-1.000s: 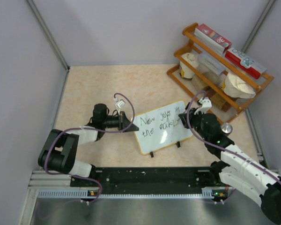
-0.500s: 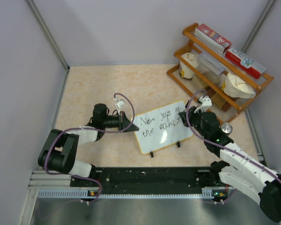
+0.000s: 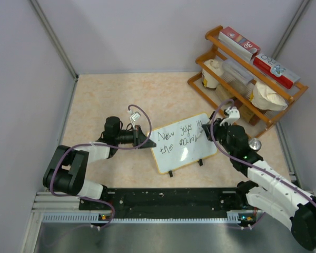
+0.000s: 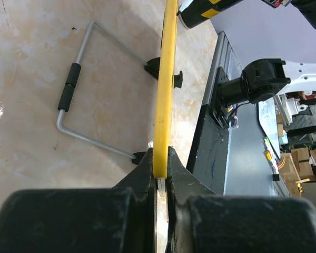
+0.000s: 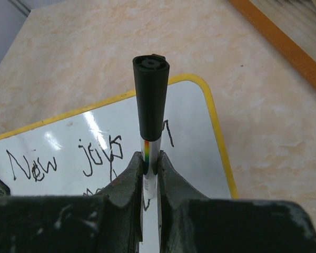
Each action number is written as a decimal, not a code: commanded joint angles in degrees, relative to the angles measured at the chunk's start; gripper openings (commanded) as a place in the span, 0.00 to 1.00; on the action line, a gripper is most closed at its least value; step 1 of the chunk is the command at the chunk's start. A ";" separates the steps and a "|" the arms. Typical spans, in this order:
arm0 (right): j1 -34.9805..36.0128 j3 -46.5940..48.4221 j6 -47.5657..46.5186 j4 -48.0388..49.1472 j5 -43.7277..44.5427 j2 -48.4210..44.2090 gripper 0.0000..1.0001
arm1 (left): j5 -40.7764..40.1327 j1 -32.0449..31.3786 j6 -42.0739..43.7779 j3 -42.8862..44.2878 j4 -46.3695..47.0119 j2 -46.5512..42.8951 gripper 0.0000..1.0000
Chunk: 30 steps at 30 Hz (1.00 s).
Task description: Write a sentence on the whiteboard
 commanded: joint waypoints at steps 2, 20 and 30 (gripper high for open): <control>-1.00 3.52 0.25 4.03 -0.29 0.09 0.00 | -1.46 -0.09 4.85 0.66 1.80 0.78 0.00; -2.59 2.29 0.60 2.54 -0.64 0.97 0.00 | -1.37 -0.01 4.85 0.66 1.80 0.87 0.00; -2.76 0.88 -0.36 2.89 -5.56 -3.95 0.00 | -1.37 -0.09 4.85 0.66 1.80 1.04 0.00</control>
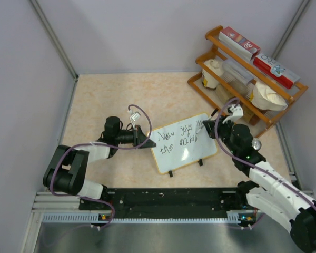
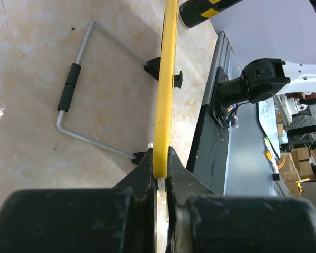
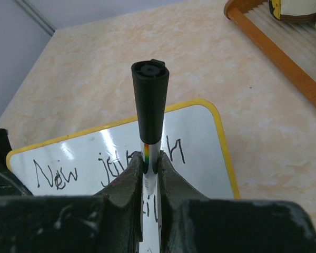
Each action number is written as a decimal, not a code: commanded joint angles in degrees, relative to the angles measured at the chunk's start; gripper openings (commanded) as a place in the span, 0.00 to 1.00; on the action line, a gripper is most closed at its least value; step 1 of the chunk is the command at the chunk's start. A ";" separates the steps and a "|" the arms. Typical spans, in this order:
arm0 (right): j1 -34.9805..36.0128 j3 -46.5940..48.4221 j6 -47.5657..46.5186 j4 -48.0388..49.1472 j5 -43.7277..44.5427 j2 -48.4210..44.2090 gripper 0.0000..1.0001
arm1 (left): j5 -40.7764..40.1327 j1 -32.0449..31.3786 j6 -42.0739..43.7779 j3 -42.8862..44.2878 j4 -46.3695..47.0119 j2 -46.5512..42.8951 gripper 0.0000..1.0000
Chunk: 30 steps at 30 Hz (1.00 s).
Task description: Write a sentence on the whiteboard
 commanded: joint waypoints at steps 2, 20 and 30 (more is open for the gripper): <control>-0.73 -0.58 -1.15 1.51 -2.92 -3.36 0.00 | -1.42 -0.09 4.82 0.66 1.60 0.80 0.00; 1.29 -10.42 -8.71 8.44 -3.97 -17.16 0.00 | -1.33 -0.09 4.82 0.75 1.69 0.98 0.00; 1.38 -8.32 -7.66 12.49 -3.36 -9.44 0.00 | -1.42 -0.09 4.82 0.66 1.60 0.89 0.00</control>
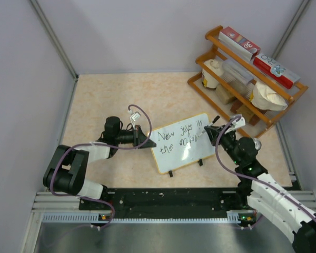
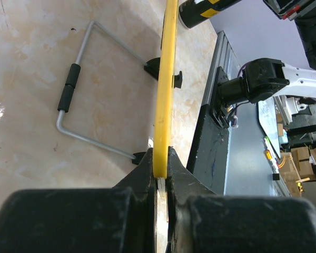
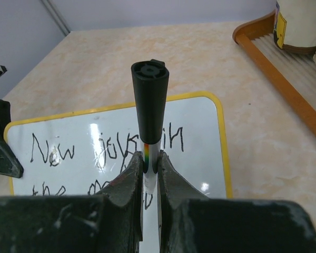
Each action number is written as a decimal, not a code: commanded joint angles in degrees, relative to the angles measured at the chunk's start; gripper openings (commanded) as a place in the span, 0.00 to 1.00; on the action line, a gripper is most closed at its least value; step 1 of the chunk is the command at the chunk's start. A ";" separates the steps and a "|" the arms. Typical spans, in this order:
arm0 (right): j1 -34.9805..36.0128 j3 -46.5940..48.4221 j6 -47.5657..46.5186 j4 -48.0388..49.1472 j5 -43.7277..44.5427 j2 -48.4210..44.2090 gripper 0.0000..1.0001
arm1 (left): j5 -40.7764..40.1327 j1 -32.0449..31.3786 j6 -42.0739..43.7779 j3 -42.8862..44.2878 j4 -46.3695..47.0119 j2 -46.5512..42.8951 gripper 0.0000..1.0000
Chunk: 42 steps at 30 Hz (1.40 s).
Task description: Write a sentence on the whiteboard
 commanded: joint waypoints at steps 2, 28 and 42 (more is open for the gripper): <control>0.55 2.48 0.43 5.81 -0.03 3.38 0.00 | -1.46 -0.09 4.82 0.64 1.43 0.80 0.00; 0.99 3.01 2.01 7.58 0.14 9.36 0.00 | -1.46 -0.01 4.82 0.64 1.51 0.80 0.00; 0.90 3.80 2.54 4.76 6.20 9.54 0.00 | -1.46 -0.09 4.91 0.55 1.43 0.63 0.00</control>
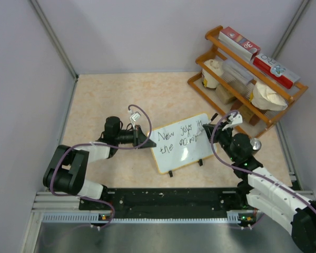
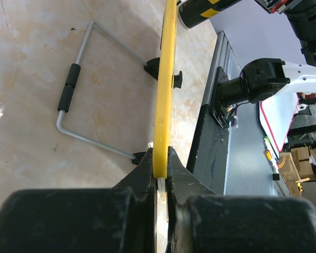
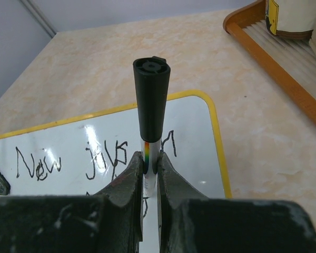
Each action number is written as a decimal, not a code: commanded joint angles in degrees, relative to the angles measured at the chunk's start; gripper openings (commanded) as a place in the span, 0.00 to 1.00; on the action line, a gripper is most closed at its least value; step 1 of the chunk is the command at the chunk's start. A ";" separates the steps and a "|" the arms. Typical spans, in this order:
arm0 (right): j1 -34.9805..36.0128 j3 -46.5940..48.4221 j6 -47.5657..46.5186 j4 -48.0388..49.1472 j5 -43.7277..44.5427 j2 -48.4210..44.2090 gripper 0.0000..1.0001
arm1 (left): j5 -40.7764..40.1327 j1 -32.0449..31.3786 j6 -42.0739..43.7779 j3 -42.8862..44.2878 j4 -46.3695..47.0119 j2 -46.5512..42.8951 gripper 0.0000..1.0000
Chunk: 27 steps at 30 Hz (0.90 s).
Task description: Write a sentence on the whiteboard
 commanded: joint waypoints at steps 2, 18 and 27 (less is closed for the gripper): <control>0.48 3.37 0.23 -1.60 3.96 0.29 0.00 | -1.46 -0.09 4.93 0.55 1.43 0.63 0.00; 0.49 2.40 1.01 -7.14 2.90 -0.50 0.00 | -1.46 -0.01 4.85 0.64 1.51 0.71 0.00; 0.49 1.79 1.19 -8.55 2.29 -0.67 0.00 | -1.46 -0.09 4.93 0.64 1.43 0.63 0.00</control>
